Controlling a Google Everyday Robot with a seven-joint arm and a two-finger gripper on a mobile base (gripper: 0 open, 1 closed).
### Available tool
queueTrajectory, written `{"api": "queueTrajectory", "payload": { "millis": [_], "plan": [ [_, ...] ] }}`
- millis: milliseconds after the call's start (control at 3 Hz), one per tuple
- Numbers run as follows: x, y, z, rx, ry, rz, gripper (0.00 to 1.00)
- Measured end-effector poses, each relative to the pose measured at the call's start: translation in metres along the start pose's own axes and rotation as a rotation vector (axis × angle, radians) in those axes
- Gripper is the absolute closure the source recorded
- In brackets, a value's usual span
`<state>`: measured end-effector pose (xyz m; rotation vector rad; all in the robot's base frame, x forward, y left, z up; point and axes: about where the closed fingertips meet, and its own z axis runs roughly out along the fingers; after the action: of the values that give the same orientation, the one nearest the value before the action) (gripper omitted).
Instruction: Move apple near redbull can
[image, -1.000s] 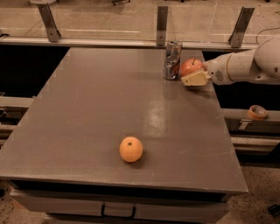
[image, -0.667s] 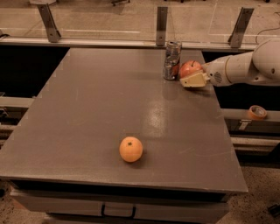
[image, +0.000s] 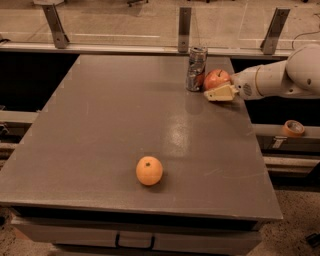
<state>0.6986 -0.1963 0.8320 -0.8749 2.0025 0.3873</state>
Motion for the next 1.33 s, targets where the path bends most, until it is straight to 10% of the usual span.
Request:
{"api": "queueTrajectory", "payload": {
  "millis": [667, 1333],
  "plan": [
    [-0.043, 0.03, -0.027, -0.023, -0.043, -0.083, 0.0],
    [-0.135, 0.066, -0.151, 0.095, -0.187, -0.287, 0.0]
  ]
}}
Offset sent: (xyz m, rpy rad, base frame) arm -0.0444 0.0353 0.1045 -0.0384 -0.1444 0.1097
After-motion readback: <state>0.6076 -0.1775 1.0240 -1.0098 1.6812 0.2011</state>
